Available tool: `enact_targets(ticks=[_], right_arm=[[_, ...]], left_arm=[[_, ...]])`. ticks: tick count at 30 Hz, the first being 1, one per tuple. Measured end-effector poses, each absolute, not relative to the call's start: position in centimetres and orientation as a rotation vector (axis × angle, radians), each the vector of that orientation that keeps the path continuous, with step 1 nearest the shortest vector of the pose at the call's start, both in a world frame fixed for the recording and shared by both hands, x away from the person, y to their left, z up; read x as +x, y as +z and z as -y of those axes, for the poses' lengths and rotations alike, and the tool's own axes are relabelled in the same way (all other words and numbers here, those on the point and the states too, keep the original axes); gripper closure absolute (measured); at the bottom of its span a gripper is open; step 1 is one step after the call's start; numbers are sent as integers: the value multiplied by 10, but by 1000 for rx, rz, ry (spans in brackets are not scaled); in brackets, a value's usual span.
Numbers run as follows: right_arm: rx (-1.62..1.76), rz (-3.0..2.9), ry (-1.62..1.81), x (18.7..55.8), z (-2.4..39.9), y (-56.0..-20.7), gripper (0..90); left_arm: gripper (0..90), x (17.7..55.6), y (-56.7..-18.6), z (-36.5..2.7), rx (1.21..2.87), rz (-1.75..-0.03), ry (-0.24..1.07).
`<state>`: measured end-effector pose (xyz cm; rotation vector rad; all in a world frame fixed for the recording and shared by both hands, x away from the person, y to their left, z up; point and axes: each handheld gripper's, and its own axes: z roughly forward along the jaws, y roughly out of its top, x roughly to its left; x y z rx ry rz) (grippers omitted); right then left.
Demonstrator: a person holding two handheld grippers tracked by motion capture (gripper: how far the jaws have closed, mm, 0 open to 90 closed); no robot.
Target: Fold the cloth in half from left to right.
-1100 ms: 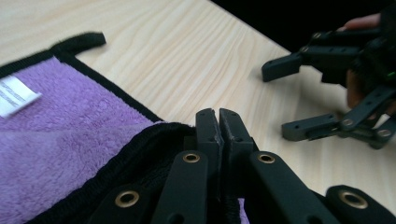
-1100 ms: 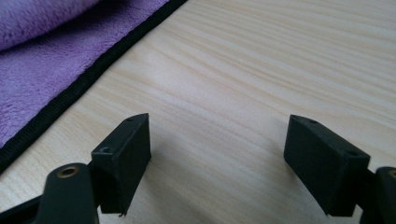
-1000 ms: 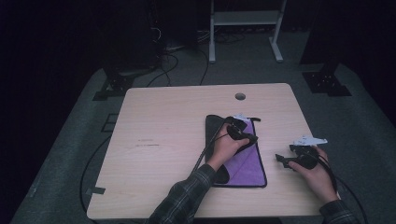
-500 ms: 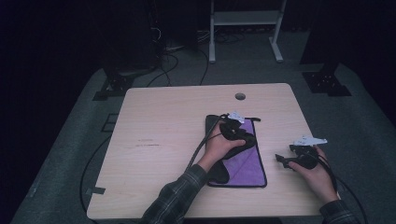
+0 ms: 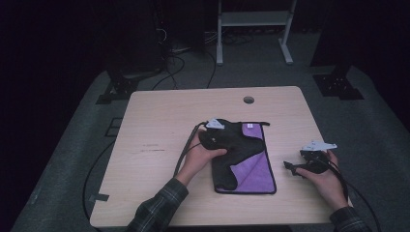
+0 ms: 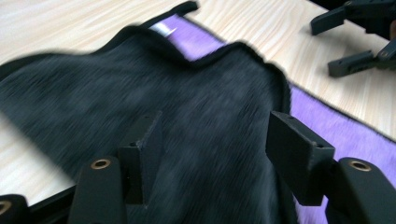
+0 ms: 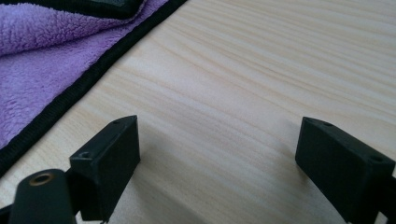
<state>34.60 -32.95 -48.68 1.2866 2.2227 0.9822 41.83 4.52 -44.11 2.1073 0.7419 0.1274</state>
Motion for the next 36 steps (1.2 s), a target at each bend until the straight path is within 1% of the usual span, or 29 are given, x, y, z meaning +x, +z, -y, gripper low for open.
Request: enact_targets(ticks=[2, 4, 8, 14, 23, 24, 25, 26, 27, 31, 34, 36], right_arm=[[1297, -2215, 978, 346, 328, -487, 125], [1299, -2215, 976, 346, 328, -487, 122], [1333, -2183, 960, 345, 327, -487, 125], [1331, -2185, 964, 346, 327, -487, 131], [1339, -2176, 962, 346, 327, -487, 141], [1339, -2171, 962, 346, 327, -487, 161], [1349, -2156, 972, 346, 328, -486, 222], [1349, -2156, 972, 346, 328, -486, 222], [1346, -2154, 973, 345, 328, -486, 255], [1344, -2147, 983, 344, 330, -484, 418], [1347, -2144, 986, 343, 331, -483, 507], [1354, -2152, 985, 343, 332, -481, 558]], left_arm=[[378, 414, -442, -58, 2113, -769, 151], [359, 411, -444, -67, 2118, -781, 174], [374, 402, -446, -87, 2150, -801, 221], [365, 387, -455, -120, 2169, -853, 276], [359, 372, -464, -148, 2202, -859, 289], [358, 371, -465, -151, 2213, -858, 293], [353, 369, -467, -153, 2211, -857, 291], [353, 367, -469, -156, 2206, -861, 290], [349, 365, -471, -159, 2212, -861, 290], [340, 359, -475, -170, 2202, -832, 307], [299, 357, -480, -180, 2166, -820, 342], [243, 356, -481, -184, 2165, -819, 366]])
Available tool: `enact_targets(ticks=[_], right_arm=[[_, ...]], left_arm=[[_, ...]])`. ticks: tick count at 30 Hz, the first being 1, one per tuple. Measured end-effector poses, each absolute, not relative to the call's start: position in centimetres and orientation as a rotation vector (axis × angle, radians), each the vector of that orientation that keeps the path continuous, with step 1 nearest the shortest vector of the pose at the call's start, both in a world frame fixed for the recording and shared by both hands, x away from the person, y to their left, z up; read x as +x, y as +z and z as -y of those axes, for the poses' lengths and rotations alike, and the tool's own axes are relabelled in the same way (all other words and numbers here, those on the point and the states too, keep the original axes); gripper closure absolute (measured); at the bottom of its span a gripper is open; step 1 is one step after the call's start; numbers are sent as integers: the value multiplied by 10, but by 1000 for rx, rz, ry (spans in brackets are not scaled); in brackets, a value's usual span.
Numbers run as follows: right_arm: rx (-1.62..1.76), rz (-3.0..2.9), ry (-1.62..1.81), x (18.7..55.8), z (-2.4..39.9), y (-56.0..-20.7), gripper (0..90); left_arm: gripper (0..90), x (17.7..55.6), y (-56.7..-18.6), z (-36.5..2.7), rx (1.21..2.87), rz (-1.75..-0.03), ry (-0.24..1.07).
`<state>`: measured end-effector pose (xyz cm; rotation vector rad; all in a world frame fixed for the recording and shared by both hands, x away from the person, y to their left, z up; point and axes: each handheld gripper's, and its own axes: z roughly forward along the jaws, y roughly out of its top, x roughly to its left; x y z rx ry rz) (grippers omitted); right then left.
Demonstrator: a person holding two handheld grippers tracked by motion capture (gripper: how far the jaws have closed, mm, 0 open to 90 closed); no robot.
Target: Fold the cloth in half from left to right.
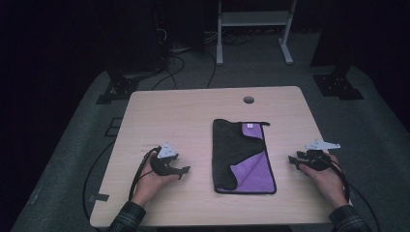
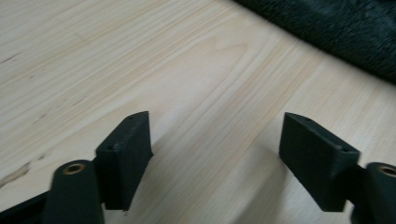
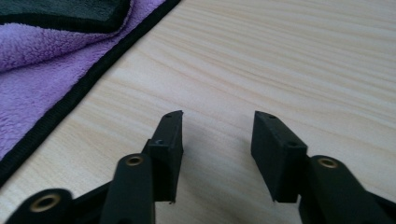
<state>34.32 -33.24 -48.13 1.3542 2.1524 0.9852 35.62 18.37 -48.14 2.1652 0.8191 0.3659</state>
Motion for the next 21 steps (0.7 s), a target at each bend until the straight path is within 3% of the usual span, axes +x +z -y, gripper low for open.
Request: enact_targets(ticks=[11, 21], right_arm=[[1315, -2120, 1110, 351, 328, -461, 614], [1253, -2141, 1182, 364, 316, -443, 660]], left_arm=[[31, 358, -483, -184, 2213, -855, 385], [0, 358, -484, -183, 2222, -859, 381]])
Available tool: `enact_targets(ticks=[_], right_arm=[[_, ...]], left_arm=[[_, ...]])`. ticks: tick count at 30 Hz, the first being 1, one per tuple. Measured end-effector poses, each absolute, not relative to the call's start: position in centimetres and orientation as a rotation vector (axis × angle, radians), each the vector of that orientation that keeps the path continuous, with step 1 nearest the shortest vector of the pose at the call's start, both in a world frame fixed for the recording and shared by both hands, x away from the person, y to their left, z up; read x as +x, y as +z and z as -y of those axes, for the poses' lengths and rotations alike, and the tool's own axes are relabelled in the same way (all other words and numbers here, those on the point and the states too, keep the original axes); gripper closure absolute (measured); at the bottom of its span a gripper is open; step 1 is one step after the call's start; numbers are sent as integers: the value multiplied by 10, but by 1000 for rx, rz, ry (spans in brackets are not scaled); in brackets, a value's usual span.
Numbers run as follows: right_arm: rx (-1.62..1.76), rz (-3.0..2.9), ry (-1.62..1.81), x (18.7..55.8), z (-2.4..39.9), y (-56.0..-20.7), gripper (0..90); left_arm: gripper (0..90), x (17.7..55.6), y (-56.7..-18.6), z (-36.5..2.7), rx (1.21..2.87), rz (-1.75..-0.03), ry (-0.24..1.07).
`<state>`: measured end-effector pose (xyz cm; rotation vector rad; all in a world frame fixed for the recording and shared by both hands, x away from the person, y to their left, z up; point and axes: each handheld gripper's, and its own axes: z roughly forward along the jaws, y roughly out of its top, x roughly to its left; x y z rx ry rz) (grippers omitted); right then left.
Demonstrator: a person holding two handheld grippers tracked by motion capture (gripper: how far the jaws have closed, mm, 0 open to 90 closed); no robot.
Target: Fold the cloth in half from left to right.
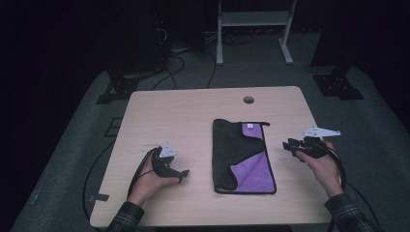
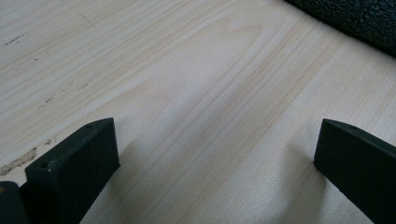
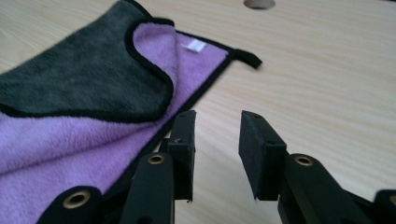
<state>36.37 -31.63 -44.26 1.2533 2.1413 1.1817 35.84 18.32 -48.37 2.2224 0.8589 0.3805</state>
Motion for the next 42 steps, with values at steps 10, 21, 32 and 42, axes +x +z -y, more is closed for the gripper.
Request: enact_targets(ticks=[10, 21, 32, 42], right_arm=[[1189, -2177, 1245, 384, 292, -433, 661], [1134, -2230, 1259, 402, 261, -435, 651], [1105, -2278, 1277, 424, 229, -441, 635], [1063, -2309, 1248, 437, 201, -449, 582]], left_arm=[[0, 358, -484, -183, 2221, -859, 381], [0, 358, -484, -183, 2222, -859, 380], [0, 358, -484, -183, 2218, -862, 384], [0, 358, -484, -183, 2218, -863, 385]])
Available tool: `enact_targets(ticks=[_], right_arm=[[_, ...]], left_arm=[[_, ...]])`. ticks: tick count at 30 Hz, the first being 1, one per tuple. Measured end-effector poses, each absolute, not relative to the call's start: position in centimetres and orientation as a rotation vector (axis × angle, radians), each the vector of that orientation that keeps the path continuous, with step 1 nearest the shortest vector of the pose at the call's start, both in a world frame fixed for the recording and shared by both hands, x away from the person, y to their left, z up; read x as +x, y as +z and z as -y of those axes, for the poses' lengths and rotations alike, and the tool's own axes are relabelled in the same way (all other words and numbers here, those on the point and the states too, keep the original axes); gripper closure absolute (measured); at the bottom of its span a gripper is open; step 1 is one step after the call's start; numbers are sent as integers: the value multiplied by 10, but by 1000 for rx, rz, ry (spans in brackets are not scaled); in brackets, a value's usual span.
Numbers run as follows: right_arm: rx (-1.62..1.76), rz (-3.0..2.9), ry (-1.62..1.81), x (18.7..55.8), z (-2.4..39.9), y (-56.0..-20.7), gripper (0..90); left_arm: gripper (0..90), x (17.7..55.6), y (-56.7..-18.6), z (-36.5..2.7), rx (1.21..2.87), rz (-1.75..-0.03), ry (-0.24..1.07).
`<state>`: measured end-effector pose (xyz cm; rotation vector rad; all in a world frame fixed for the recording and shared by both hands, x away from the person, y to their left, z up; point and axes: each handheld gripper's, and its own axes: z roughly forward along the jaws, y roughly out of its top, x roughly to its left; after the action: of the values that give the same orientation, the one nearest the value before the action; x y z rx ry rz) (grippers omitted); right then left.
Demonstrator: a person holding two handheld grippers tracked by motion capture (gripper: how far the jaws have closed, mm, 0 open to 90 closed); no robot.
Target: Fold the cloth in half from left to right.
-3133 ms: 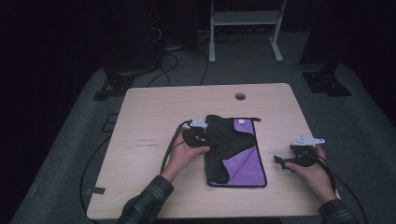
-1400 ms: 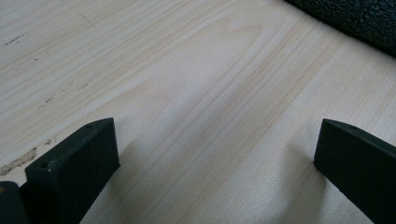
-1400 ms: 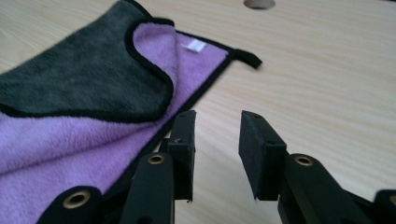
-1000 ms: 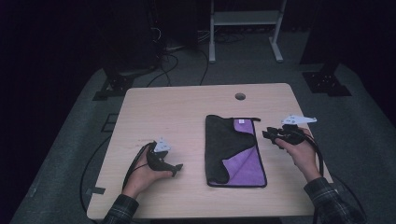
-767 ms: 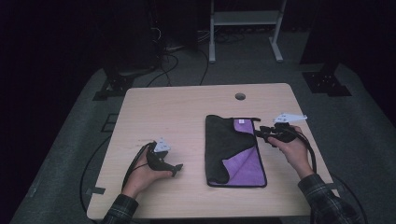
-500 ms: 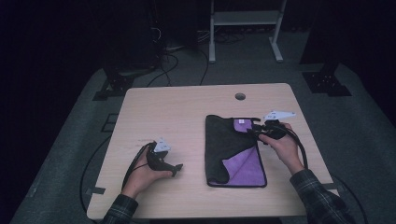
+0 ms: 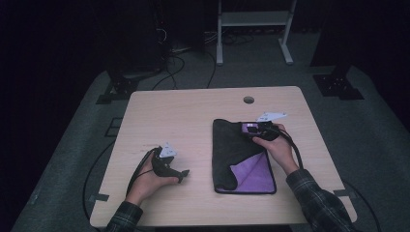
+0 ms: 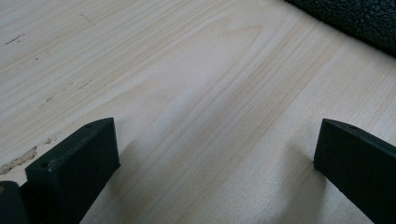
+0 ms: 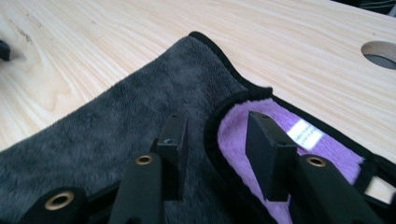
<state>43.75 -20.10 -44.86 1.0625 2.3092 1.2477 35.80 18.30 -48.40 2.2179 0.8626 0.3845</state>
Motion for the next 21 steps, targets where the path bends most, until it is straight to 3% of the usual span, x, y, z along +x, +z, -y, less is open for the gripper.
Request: enact_targets(ticks=[4, 12, 16, 17, 21], right_arm=[[1066, -2311, 1215, 442, 194, -455, 531], [1076, -2326, 1161, 448, 187, -466, 549], [1078, -2334, 1139, 450, 186, -468, 736], [1086, -2335, 1141, 451, 187, -467, 824], [1100, -2323, 1148, 452, 191, -463, 866]], left_arm=[[0, 358, -484, -183, 2217, -863, 385], [0, 358, -484, -183, 2217, -863, 386], [0, 358, -484, -183, 2217, -865, 386], [0, 358, -484, -183, 2217, -864, 386], [0, 358, -484, -183, 2216, -865, 386]])
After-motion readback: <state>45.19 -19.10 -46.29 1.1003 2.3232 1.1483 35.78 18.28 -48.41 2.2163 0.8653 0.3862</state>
